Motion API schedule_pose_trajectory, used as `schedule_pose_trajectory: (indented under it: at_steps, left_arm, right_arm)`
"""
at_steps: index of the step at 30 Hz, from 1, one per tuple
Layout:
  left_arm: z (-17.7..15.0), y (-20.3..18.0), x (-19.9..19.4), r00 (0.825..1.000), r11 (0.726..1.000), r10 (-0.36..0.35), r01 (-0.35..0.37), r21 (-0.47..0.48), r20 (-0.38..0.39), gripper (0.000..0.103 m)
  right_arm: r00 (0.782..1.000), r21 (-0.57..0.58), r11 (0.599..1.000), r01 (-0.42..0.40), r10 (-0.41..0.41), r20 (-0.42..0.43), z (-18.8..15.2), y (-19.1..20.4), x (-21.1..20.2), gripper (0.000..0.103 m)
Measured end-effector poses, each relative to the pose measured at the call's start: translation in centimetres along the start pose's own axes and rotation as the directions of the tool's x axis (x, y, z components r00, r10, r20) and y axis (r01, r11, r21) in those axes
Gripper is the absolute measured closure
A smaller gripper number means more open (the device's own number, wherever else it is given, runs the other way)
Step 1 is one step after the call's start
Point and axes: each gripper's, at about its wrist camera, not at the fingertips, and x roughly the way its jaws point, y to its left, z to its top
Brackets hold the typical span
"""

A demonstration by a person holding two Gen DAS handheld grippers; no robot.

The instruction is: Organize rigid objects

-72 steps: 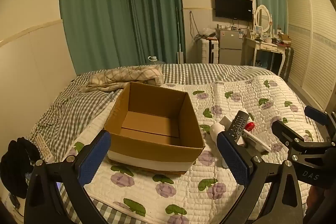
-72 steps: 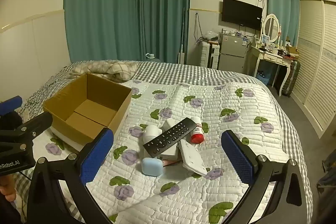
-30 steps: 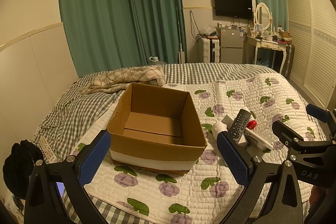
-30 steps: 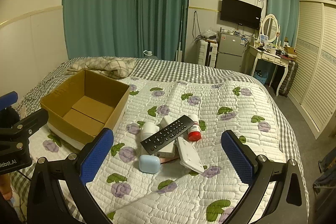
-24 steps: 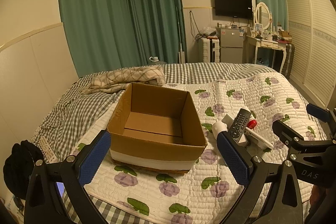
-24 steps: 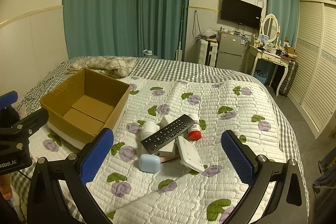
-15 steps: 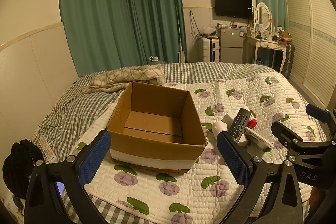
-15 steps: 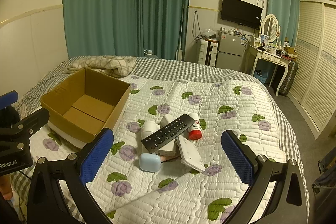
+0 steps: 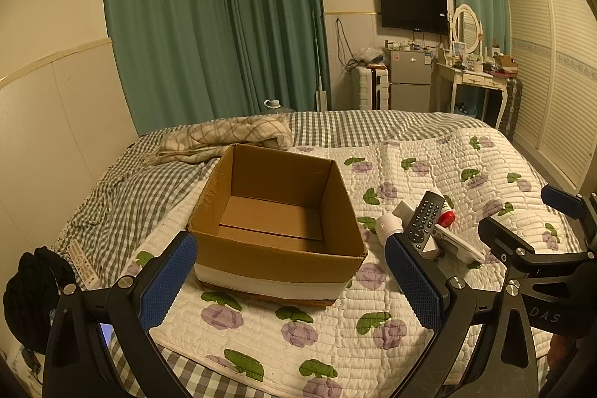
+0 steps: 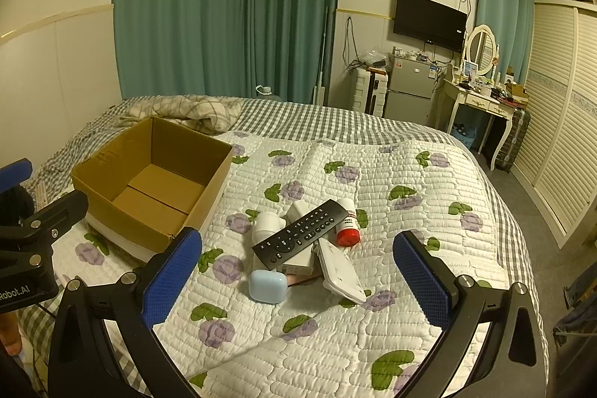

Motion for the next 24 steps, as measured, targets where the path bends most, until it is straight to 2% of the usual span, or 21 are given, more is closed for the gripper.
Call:
schedule_pose_trajectory:
  at_steps: [15, 21, 24]
  left_arm:
    - [-0.6, -0.6, 0.0, 1.0, 0.999, 0.015, -0.015, 0.034, 0.0, 0.001]
    - [0.6, 1.1, 0.0, 1.0, 0.999, 0.013, -0.013, 0.053, -0.005, 0.001]
    - [1.6, 2.9, 0.7, 0.999, 0.998, -0.022, 0.024, 0.053, -0.039, 0.001]
  right_arm:
    - [1.0, -0.019, 1.0, 0.005, -0.005, 0.002, 0.2, 0.1, -0.1, 0.0]
    - [0.999, -0.068, 0.997, 0.034, -0.033, 0.011, 1.2, -0.6, -0.2, 0.0]
    - [0.999, -0.092, 0.995, 0.046, -0.045, 0.011, 1.6, -1.5, 0.0, 0.0]
